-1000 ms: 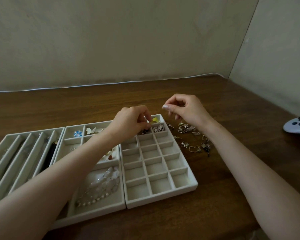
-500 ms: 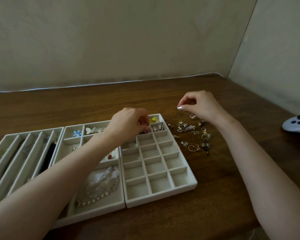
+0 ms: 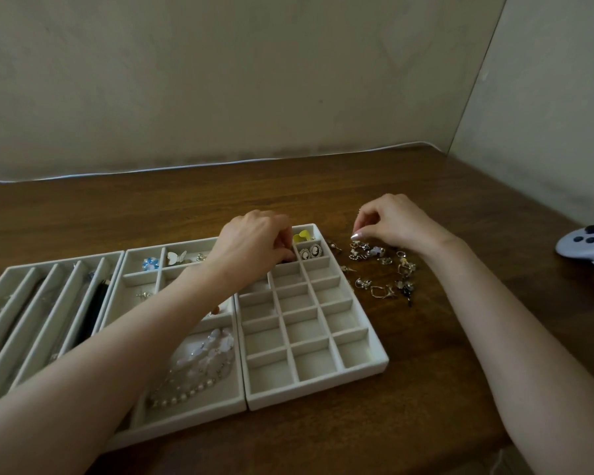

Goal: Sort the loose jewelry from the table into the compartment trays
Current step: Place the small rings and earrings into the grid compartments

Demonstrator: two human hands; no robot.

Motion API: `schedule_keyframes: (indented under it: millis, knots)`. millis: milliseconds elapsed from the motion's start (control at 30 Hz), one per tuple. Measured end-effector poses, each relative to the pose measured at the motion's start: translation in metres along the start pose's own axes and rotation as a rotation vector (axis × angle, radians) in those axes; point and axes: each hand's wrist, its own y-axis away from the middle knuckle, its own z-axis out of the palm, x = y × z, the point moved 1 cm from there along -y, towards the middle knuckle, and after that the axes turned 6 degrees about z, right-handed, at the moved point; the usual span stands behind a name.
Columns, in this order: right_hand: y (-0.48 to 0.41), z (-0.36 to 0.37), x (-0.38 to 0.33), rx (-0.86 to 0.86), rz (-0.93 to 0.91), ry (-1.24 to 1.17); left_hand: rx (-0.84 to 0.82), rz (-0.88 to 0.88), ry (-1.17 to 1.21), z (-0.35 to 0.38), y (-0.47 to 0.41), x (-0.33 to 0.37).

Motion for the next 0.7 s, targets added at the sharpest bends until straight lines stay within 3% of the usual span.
schedule_keyframes:
  millis: [433, 567, 700]
  knots:
    - [-0.002, -0.004, 0.0, 0.052, 0.017, -0.093, 0.227, 0.058, 0.114, 0.001, 0.0, -0.001]
    - [0.006, -0.011, -0.009, 0.005, -0.062, -0.371, 0.276, 0.092, 0.185, 0.001, 0.0, 0.003]
    - [0.018, -0.01, -0.029, -0.099, -0.188, -0.58, 0.245, 0.038, 0.474, 0.001, 0.002, 0.015]
